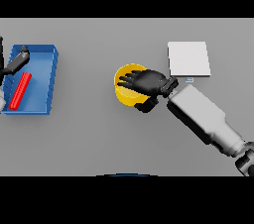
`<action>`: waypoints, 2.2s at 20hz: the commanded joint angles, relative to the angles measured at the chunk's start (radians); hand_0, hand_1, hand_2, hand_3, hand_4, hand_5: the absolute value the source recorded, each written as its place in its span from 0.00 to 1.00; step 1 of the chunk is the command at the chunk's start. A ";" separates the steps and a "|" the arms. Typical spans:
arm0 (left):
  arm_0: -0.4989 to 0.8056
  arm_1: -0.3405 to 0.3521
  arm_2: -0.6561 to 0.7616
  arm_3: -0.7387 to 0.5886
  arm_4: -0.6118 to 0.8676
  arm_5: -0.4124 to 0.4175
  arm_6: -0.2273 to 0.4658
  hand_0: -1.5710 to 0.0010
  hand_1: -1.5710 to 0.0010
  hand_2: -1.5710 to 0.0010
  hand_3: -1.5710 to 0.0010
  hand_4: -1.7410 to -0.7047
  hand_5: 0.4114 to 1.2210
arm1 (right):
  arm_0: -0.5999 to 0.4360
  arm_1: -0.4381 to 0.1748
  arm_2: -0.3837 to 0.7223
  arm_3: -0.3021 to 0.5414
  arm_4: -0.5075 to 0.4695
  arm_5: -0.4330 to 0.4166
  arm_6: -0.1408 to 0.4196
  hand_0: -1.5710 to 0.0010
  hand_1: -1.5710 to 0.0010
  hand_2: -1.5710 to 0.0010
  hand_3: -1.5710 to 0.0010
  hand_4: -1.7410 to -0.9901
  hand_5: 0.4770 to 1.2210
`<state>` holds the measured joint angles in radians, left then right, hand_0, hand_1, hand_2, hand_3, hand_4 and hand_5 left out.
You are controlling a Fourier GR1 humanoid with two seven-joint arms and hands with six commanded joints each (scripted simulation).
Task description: Pick up the red beaker and tilt it to pour out 1 green nut into yellow bowl. Pick up the yellow bowl and place it on the metallic measuring scale.
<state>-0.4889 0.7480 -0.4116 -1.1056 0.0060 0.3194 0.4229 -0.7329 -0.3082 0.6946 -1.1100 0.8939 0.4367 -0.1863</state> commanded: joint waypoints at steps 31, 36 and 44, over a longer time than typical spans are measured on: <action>-0.016 0.013 -0.006 0.007 -0.014 -0.010 0.008 1.00 1.00 1.00 1.00 0.97 0.35 | -0.036 -0.035 -0.025 -0.051 -0.111 0.173 0.070 0.01 0.01 0.12 0.18 0.01 0.99; -0.011 0.018 -0.004 -0.001 -0.012 -0.011 0.000 1.00 1.00 1.00 1.00 0.97 0.35 | -0.040 -0.090 -0.074 -0.139 -0.128 0.192 0.108 0.00 0.00 0.10 0.19 0.00 1.00; -0.008 0.020 -0.005 -0.009 -0.020 0.000 0.018 1.00 1.00 1.00 1.00 0.96 0.37 | -0.037 -0.169 -0.164 -0.139 -0.147 0.156 0.118 0.00 0.00 0.05 0.20 0.00 1.00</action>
<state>-0.4968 0.7680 -0.4163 -1.1146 -0.0140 0.3195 0.4400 -0.7695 -0.4778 0.5308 -1.2486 0.7474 0.5932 -0.0645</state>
